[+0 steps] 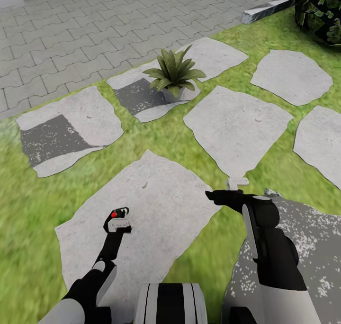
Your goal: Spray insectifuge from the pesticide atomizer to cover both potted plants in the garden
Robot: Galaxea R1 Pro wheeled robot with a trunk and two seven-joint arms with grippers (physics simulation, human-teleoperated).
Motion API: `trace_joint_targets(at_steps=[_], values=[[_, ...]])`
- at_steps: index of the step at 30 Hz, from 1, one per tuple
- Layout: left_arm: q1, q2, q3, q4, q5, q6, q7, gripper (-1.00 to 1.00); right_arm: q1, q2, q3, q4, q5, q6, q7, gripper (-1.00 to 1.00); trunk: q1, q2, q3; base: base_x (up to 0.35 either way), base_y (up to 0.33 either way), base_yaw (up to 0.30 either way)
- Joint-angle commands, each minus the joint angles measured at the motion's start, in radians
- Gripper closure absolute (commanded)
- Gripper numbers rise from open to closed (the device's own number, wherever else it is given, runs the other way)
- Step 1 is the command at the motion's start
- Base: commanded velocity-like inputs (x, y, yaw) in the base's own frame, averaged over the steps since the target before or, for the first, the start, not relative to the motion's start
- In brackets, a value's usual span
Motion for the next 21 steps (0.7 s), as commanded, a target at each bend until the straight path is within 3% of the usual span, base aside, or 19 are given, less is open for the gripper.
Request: trace_joint_targets(at_steps=[1,12,21], values=[[-0.001,0.0,-0.007,-0.006,0.009,-0.002,0.004,1.0,-0.001,0.001,-0.002,-0.001,0.01,0.004,0.01,-1.0,0.0,0.0,-0.001,0.0,0.0,0.0],[0.007,-0.01,-0.002,-0.085,0.01,0.021,0.008,1.0,-0.001,-0.007,-0.008,-0.001,0.01,0.005,0.012,-1.0,0.0,0.0,-0.001,0.0,0.0,0.0],[0.093,0.004,0.004,-0.369,0.002,0.238,0.013,1.0,0.005,-0.005,-0.015,-0.001,0.01,-0.033,0.01,-1.0,0.0,0.0,-0.001,0.0,0.0,0.0]])
